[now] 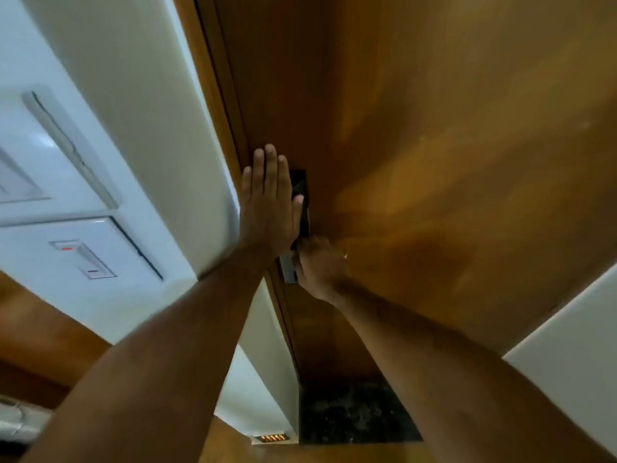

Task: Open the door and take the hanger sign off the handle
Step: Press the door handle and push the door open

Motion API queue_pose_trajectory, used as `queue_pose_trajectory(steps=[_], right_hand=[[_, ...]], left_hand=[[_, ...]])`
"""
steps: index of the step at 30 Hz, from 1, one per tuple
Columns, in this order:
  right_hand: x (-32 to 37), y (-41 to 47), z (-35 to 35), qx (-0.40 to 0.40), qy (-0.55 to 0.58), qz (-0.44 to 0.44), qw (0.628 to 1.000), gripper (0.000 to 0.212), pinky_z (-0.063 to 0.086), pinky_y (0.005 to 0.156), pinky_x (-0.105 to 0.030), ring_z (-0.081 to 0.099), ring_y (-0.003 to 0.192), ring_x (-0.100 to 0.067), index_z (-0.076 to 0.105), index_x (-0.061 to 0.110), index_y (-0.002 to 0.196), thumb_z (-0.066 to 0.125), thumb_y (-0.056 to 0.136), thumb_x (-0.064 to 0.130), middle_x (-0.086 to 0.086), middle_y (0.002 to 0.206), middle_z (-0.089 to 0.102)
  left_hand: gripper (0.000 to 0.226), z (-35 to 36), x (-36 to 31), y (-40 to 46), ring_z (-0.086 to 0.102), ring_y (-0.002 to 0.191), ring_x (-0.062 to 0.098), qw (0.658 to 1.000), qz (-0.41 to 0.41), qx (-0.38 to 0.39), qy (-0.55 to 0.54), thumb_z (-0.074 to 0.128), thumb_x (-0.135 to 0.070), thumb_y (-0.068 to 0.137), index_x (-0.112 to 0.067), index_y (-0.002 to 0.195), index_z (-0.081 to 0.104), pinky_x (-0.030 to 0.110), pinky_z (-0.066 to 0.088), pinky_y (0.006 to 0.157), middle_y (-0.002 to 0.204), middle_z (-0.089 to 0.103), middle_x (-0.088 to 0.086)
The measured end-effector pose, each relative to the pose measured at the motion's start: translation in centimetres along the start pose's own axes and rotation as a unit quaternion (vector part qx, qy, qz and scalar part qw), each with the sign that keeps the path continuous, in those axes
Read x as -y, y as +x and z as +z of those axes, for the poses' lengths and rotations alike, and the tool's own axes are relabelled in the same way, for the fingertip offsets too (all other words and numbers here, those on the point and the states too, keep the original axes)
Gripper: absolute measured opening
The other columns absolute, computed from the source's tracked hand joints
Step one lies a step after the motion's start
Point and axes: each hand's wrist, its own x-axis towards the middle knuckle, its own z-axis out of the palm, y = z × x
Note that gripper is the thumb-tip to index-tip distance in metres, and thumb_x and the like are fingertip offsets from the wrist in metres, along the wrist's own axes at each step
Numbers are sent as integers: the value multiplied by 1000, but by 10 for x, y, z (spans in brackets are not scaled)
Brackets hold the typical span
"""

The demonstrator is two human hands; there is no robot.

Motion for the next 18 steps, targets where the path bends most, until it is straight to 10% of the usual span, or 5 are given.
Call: queue_pose_trajectory(steps=[5,18], right_hand=[[-7,20,11,117,-77,93,986,45,46,64,-34,59,59,-20,58,21,77,38,102,54,1,63,56],[-12,-1,41,37,81,131,987,69,27,50,-24,42,39,-9,41,16,51,37,99,66,8,43,41]], left_hand=[[72,-2,-4,3,9,152,37,1000,3,-1,16,31,-43,102,3,155,16,50,10,124,164,14,25],[70,-9,-6,-9,7,153,35,999,-17,19,30,28,-44,102,1,155,19,47,8,123,165,12,23]])
